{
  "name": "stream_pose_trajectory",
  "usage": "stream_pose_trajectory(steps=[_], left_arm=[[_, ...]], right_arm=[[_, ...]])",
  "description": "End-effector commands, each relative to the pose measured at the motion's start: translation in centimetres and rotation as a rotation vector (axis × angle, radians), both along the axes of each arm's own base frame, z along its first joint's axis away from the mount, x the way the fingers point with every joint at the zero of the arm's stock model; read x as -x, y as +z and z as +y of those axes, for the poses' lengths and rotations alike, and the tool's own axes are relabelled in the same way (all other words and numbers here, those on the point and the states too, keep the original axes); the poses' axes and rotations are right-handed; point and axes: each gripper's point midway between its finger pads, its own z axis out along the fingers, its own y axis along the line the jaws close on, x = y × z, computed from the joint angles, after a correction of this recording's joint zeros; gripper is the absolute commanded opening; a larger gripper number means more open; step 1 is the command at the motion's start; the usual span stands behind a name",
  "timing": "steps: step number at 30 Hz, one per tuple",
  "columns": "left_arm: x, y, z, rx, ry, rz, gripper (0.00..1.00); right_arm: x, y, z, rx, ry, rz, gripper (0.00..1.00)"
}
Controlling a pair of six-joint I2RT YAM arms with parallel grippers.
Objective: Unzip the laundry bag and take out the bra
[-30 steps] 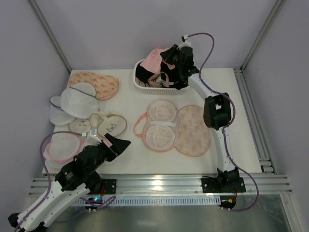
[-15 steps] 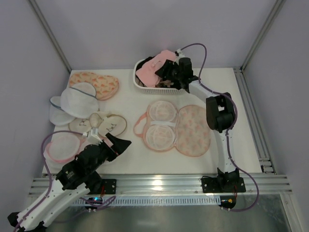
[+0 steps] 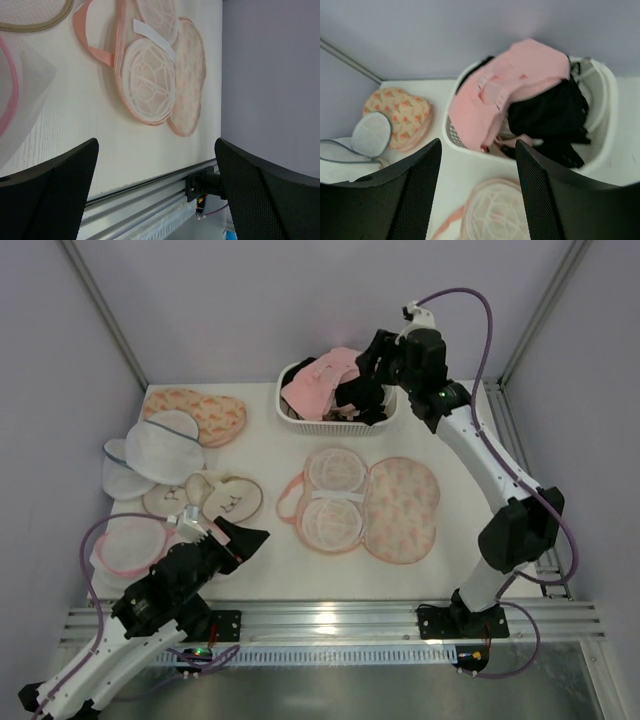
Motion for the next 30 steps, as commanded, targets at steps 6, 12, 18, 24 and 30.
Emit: stream_pose_trajectory(steps=[6, 12, 18, 24, 30], left_arm=[[-0.6, 0.5, -1.2, -0.002, -0.04, -0.031, 0.99], [-1.3, 0.4, -2.4, -0.023, -0.07, -0.035, 1.0], [-1.8, 0.5, -3.3, -0.022, -0.086, -0.037, 1.0], [-2.0, 0.4, -3.8, -0.017, -0.093, -0.024, 0.99], [-1.9, 0.1, -3.2, -0.034, -0.077, -0.018, 0.99]], right_arm=[[12.0, -15.8, -10.3, 0.23, -0.364, 0.436, 0.64], [20.8, -21.8, -15.2, 0.225, -0.541, 0.538, 0.64], [25.4, -24.7, -18.2, 0.257, -0.67, 0.605, 0.61], [26.7, -29.2, -18.8, 0.296, -0.711, 0.695, 0.58], [27.8, -32.7, -17.8, 0.268, -0.676, 0.774, 0.35]])
